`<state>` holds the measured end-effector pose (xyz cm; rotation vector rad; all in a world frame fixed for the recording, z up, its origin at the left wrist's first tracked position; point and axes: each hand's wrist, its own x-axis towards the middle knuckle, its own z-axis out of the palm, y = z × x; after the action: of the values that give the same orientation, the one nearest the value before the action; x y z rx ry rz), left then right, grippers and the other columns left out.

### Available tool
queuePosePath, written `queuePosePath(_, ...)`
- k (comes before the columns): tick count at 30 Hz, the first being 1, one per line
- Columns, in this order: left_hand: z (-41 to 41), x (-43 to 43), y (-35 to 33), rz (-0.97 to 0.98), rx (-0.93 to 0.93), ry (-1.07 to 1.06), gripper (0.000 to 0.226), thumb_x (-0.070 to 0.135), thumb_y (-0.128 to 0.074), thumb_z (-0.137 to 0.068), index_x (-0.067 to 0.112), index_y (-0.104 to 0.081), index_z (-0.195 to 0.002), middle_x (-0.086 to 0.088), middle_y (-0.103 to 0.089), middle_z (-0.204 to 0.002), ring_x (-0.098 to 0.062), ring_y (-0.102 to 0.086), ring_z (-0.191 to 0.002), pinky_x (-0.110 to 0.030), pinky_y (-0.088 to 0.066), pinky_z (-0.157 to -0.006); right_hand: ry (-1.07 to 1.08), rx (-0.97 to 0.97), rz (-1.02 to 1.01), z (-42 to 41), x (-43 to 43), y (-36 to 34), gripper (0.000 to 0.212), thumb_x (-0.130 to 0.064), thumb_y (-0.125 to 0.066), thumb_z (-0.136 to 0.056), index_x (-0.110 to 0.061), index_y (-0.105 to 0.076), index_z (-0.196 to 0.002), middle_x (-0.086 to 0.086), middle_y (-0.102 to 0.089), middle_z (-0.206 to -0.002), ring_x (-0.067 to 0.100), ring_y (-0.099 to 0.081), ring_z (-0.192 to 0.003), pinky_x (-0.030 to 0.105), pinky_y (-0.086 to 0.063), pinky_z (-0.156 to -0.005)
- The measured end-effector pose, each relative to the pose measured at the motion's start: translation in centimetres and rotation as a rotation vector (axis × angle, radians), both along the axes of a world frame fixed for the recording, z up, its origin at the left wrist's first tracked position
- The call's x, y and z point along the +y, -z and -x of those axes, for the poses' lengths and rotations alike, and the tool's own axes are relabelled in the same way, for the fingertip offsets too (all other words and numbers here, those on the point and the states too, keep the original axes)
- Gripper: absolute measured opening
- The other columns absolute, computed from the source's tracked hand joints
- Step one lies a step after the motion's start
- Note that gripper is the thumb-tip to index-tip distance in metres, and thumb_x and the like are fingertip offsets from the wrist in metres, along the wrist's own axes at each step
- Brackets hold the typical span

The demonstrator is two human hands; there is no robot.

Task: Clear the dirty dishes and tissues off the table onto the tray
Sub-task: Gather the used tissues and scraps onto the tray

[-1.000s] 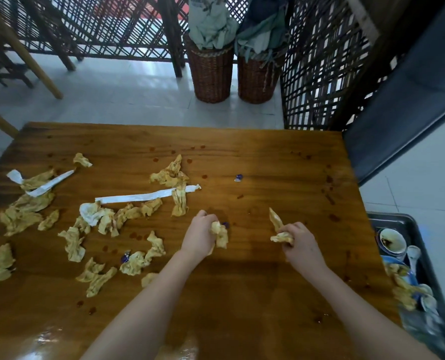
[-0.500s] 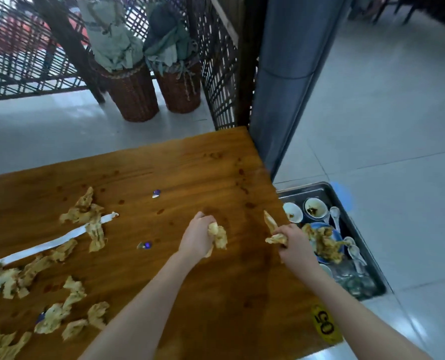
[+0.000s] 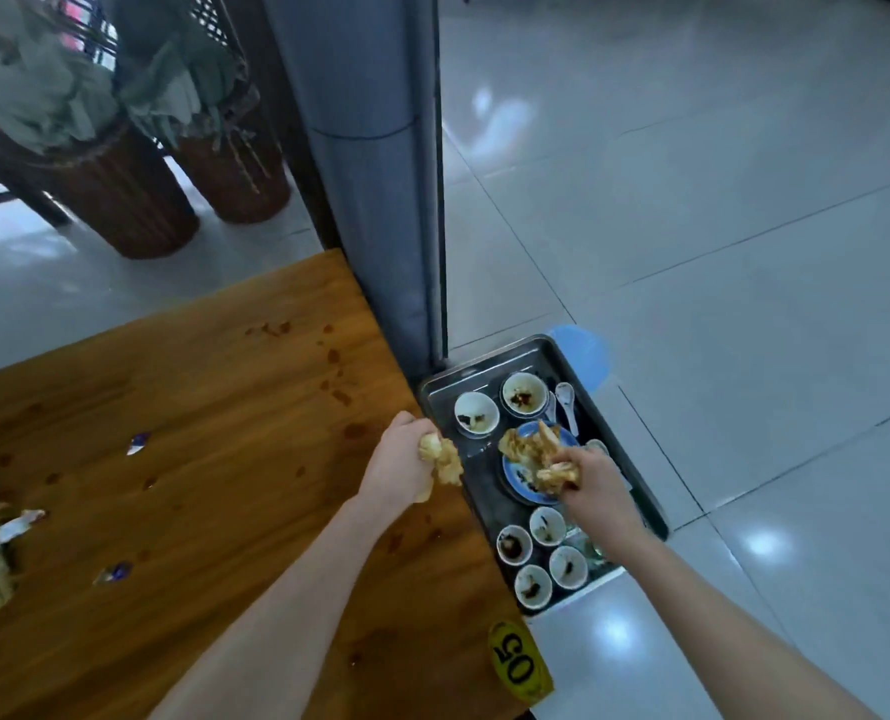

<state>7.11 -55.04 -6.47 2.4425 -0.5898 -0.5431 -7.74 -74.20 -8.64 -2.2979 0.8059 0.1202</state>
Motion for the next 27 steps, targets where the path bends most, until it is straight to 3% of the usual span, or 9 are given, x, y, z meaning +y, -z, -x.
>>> queuePosePath(4,-0.2,-4.1,1.0,0.009,0.027,0.032,0.023,0.000,-0.060,-0.086,0.022,-0.065,-0.088,0.005,-0.051,-0.094,-0.010,-0.053,-0.081,-0.020,-0.049,-0.073,0.023,0.022,-0.010,-0.6,-3.8,0.9,0.035,0.003,-0.063,-0.075,-0.010,-0.066,-0.107,0.002,-0.053,-0.098,0.026,-0.056,-0.095,0.035,-0.047,-0.084)
queuePosePath(6,-0.4,-5.7,1.5,0.029,0.046,0.026,0.025,-0.002,-0.059,-0.085,0.022,-0.065,-0.085,0.004,-0.051,-0.093,-0.011,-0.053,-0.080,-0.024,-0.051,-0.071,0.031,0.069,-0.046,-1.2,-5.4,1.5,0.048,0.002,-0.062,-0.077,-0.011,-0.060,-0.123,0.007,-0.053,-0.116,0.026,-0.053,-0.109,0.036,-0.046,-0.092)
queuePosePath(8,-0.6,-7.1,2.1,0.038,0.058,0.035,0.021,-0.003,-0.059,-0.085,0.017,-0.066,-0.088,0.002,-0.051,-0.094,-0.013,-0.054,-0.081,-0.029,-0.053,-0.073,0.023,0.111,-0.093,-1.8,-6.7,2.0,0.065,-0.001,-0.066,-0.077,-0.017,-0.049,-0.137,0.010,-0.042,-0.140,0.027,-0.042,-0.128,0.038,-0.038,-0.105)
queuePosePath(10,-0.9,-8.4,2.8,0.041,0.069,0.047,0.018,-0.002,-0.060,-0.087,0.014,-0.067,-0.092,0.001,-0.050,-0.095,-0.011,-0.054,-0.080,-0.027,-0.053,-0.072,0.005,0.137,-0.099,-2.1,-7.7,2.5,0.077,-0.008,-0.073,-0.076,-0.024,-0.039,-0.144,0.010,-0.028,-0.152,0.027,-0.032,-0.137,0.042,-0.032,-0.111)
queuePosePath(13,-1.0,-10.0,3.4,0.052,0.085,0.060,0.020,-0.001,-0.059,-0.087,0.014,-0.068,-0.096,0.003,-0.048,-0.096,-0.011,-0.053,-0.080,-0.022,-0.050,-0.072,-0.011,0.160,-0.091,-2.2,-8.9,3.1,0.083,-0.013,-0.076,-0.074,-0.027,-0.036,-0.145,0.010,-0.024,-0.155,0.025,-0.030,-0.139,0.042,-0.033,-0.110)
queuePosePath(17,-0.6,-12.0,4.5,0.058,0.112,0.081,0.024,-0.003,-0.059,-0.085,0.014,-0.068,-0.098,0.001,-0.050,-0.099,-0.017,-0.055,-0.085,-0.032,-0.052,-0.076,-0.044,0.180,-0.093,-1.8,-9.7,3.7,0.077,-0.016,-0.075,-0.076,-0.028,-0.039,-0.144,0.008,-0.028,-0.153,0.024,-0.033,-0.137,0.040,-0.033,-0.110)
queuePosePath(20,-0.1,-13.5,5.3,0.063,0.194,0.124,0.046,0.005,-0.071,-0.081,0.023,-0.060,-0.121,0.002,-0.051,-0.116,-0.017,-0.054,-0.105,-0.028,-0.049,-0.090,-0.029,0.156,-0.102,-1.1,-10.4,3.9,0.075,-0.018,-0.076,-0.077,-0.026,-0.040,-0.143,0.006,-0.031,-0.152,0.022,-0.033,-0.137,0.038,-0.030,-0.112)
queuePosePath(23,0.5,-14.2,6.0,0.014,0.292,0.227,0.085,0.025,-0.080,-0.075,0.030,-0.034,-0.145,0.003,-0.036,-0.144,-0.018,-0.039,-0.131,-0.027,-0.035,-0.104,-0.013,0.136,-0.100,-0.4,-11.1,3.9,0.074,-0.019,-0.077,-0.076,-0.024,-0.042,-0.142,0.008,-0.033,-0.151,0.021,-0.034,-0.136,0.035,-0.028,-0.112)
queuePosePath(27,0.8,-14.1,6.6,-0.161,0.226,0.301,0.110,0.039,-0.082,-0.070,0.042,-0.007,-0.150,0.005,0.000,-0.161,-0.023,-0.003,-0.147,-0.057,-0.006,-0.114,0.001,0.120,-0.090,0.6,-11.8,3.6,0.072,-0.019,-0.075,-0.077,-0.021,-0.043,-0.142,0.009,-0.037,-0.148,0.021,-0.035,-0.135,0.034,-0.028,-0.112)
